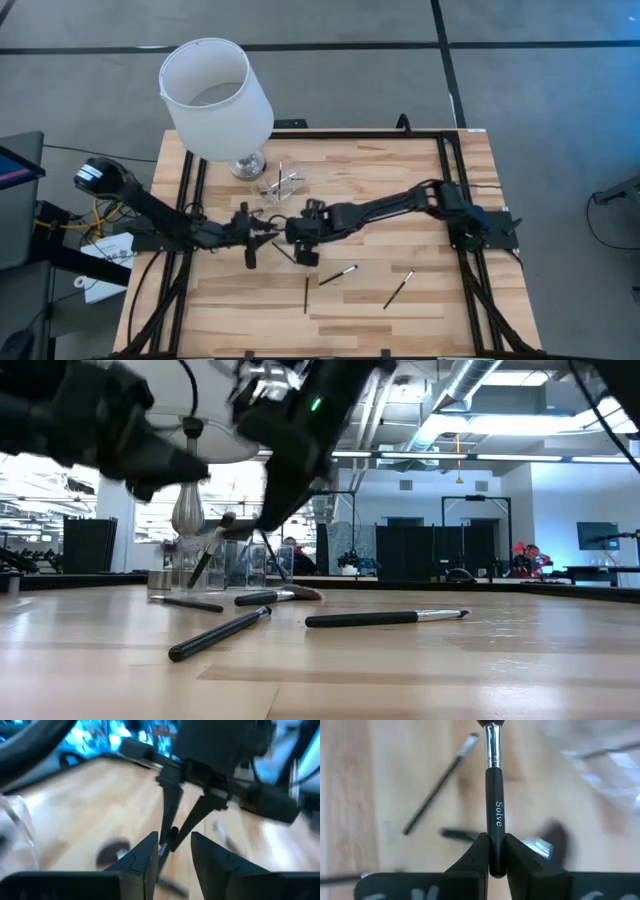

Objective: Put items in baskets/containers
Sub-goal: Put the black powder brush in the transparent organizer

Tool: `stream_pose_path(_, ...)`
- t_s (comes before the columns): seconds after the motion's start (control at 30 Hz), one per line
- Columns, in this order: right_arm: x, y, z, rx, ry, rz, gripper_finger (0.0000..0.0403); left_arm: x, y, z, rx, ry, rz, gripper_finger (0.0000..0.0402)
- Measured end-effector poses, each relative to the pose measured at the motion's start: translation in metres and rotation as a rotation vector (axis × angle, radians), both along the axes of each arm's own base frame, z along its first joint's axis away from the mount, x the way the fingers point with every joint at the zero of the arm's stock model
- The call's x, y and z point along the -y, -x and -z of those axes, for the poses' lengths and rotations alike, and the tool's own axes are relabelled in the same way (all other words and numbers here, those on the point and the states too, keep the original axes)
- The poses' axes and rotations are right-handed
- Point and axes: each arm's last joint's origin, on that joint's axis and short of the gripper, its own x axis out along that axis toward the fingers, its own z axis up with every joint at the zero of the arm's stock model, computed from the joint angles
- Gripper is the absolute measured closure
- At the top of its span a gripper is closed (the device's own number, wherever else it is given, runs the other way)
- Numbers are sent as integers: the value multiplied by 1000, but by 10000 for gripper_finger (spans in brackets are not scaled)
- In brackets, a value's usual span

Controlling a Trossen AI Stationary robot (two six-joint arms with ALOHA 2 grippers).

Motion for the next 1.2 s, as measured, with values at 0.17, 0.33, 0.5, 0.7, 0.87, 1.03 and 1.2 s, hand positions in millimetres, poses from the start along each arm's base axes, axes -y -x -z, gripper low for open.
stream_pose_path(0.17,-4,31,-65,72,142,30,376,-5,9,-27,150,71,-2,289)
stream_pose_path(0.33,-11,65,-93,174,419,162,376,-7,16,-41,233,95,27,289)
stream_pose_path(0.5,-5,89,-59,303,430,232,376,-8,17,-43,239,86,45,289)
stream_pose_path(0.7,22,102,-31,671,300,223,374,-14,11,-37,203,58,-22,289)
stream_pose_path(0.87,35,99,-32,1070,-57,-39,376,-20,7,-34,187,38,-59,289)
stream_pose_path(1.03,40,87,-5,1037,-142,-98,376,-19,8,-44,275,-38,-5,289)
stream_pose_path(1.2,45,72,7,1099,-244,-133,376,-19,9,-50,323,-82,4,289)
